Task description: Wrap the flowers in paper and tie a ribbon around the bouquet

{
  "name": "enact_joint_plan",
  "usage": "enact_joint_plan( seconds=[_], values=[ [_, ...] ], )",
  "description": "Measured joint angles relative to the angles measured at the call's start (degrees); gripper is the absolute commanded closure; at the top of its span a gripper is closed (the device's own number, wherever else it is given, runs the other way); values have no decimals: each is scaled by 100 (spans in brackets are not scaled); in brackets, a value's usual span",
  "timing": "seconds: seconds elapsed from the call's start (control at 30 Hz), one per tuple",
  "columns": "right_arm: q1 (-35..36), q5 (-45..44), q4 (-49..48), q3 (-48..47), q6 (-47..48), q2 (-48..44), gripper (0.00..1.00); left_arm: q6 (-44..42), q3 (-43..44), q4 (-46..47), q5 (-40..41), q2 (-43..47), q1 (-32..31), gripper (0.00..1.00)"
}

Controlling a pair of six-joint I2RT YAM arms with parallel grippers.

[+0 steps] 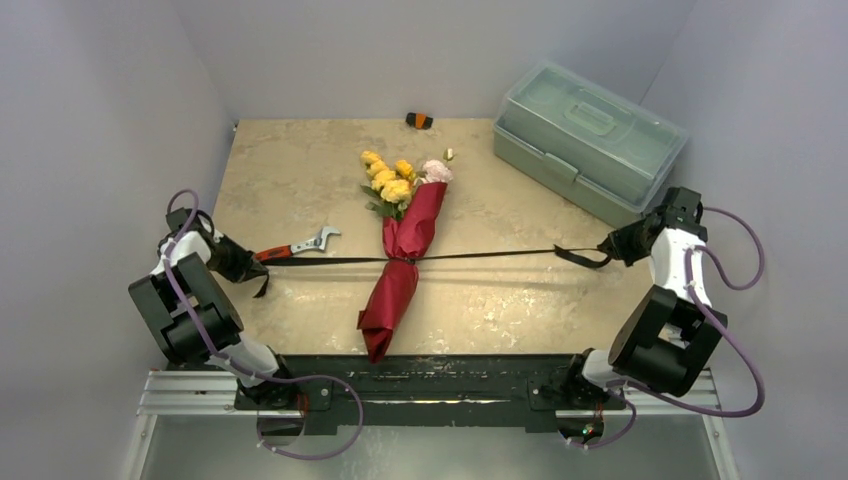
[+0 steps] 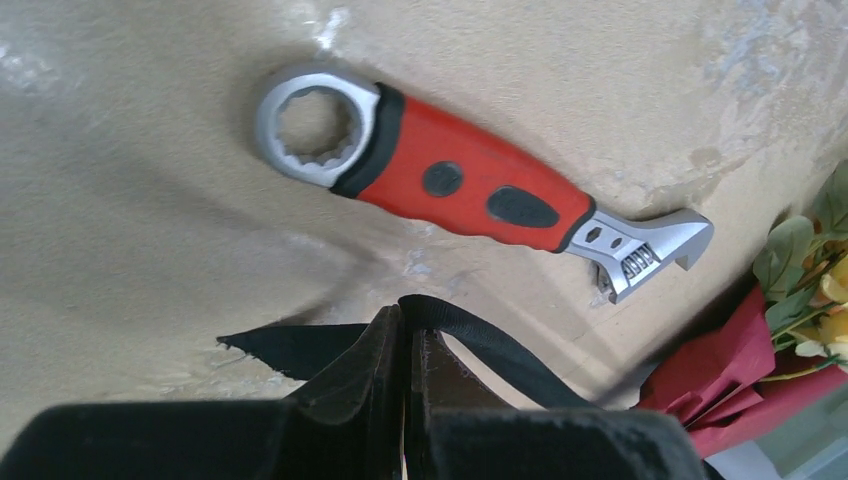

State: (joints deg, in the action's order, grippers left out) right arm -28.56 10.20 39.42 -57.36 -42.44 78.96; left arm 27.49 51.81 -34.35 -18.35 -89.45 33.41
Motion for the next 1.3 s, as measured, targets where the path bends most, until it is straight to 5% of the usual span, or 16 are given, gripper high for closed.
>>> enact_joint_plan(
  seconds=[0.23,0.47,0.7,0.73,0.83,0.93,1.3],
  values=[
    [-332,483,-389,468,-295,7,100,216,-354,219,-50,181,140,100],
    [144,269,-1054,702,-249,96,100,195,-739,835,444,726,-601,58],
    [1139,96,-1115,713,24,87,100,341,-697,861,986,986,-1484,43],
    [1215,74,-1073,717,70,68,97,343,-651,807,1067,1001,-1589,43],
    [1366,-33,-903,761,219,-140,51,343,-531,669,1366,1104,-1950,41],
    [1519,-162,-706,763,420,-378,22,348,-514,621,1650,1305,-2505,39],
    [3661,-667,-140,479,1355,-868,20,-234,-63,76,2310,1814,-3797,38]
  ],
)
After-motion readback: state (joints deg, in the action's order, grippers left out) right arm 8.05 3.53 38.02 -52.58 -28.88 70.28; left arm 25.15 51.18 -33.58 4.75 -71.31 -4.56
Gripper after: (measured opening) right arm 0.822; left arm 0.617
